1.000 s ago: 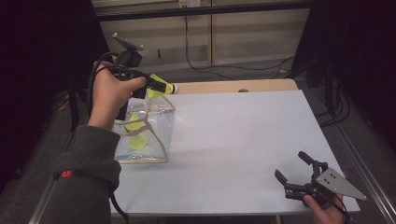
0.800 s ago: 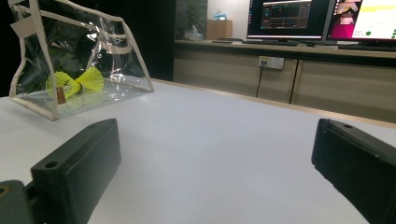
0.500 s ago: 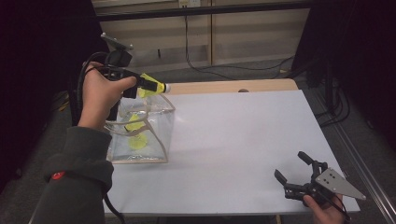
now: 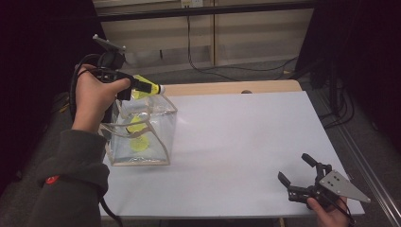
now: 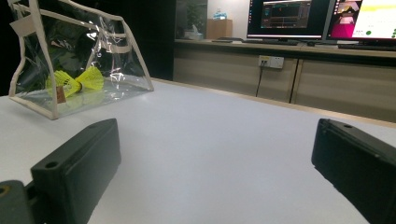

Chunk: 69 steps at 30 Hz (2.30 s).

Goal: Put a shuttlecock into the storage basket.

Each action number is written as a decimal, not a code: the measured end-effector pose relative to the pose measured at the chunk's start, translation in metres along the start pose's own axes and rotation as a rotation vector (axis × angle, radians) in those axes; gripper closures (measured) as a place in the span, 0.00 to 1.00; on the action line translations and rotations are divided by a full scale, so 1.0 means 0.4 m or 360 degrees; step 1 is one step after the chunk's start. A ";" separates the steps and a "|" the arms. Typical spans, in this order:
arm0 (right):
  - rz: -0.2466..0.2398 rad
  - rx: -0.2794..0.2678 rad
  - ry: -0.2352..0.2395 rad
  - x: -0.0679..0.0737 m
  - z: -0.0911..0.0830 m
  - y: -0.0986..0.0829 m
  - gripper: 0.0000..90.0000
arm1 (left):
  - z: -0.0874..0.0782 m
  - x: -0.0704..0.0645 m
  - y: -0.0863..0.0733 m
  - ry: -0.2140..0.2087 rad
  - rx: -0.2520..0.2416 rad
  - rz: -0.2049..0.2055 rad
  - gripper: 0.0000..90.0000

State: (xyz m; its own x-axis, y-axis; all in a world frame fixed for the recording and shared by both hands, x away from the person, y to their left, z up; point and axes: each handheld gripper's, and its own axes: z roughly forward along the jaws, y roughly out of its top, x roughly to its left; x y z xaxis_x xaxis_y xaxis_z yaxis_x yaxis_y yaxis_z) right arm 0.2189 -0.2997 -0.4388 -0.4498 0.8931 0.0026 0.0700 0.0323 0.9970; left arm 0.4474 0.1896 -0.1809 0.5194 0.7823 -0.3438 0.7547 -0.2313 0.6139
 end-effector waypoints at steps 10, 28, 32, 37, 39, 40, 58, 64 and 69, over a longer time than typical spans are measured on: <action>-0.0005 -0.0002 -0.0002 -0.001 0.000 0.000 0.01 | -0.007 0.017 -0.007 0.0021 -0.0001 -0.0008 0.98; 0.0003 -0.0003 -0.0004 0.000 -0.001 0.001 0.01 | -0.015 0.040 -0.017 0.0042 -0.0006 -0.0030 0.98; 0.0003 -0.0004 -0.0004 0.000 -0.001 0.001 0.01 | -0.019 0.047 -0.020 0.0048 -0.0007 -0.0040 0.98; 0.0002 -0.0004 -0.0005 0.000 -0.001 0.001 0.01 | -0.019 0.050 -0.023 0.0060 -0.0022 -0.0055 0.98; 0.0002 -0.0003 -0.0005 0.001 -0.001 0.001 0.01 | -0.020 0.051 -0.024 0.0060 -0.0022 -0.0054 0.98; 0.0001 0.0000 -0.0002 0.001 -0.001 0.001 0.01 | -0.020 0.051 -0.024 0.0064 -0.0022 -0.0051 0.98; 0.0004 0.0000 -0.0002 0.001 0.000 0.000 0.01 | -0.036 0.072 -0.028 0.0106 -0.0028 -0.0047 0.98; -0.0006 0.0003 0.0004 0.000 0.000 0.000 0.01 | -0.040 0.081 -0.031 0.0122 -0.0039 -0.0056 0.98; -0.0007 0.0005 0.0001 0.000 0.000 0.000 0.01 | -0.041 0.087 -0.035 0.0129 -0.0053 -0.0076 0.98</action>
State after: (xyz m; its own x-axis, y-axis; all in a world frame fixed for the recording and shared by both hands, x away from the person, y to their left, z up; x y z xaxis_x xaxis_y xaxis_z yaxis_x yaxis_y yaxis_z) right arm 0.2188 -0.2997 -0.4390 -0.4507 0.8927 -0.0015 0.0708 0.0374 0.9968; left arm 0.4483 0.2294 -0.1897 0.4481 0.8365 -0.3154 0.7633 -0.1744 0.6221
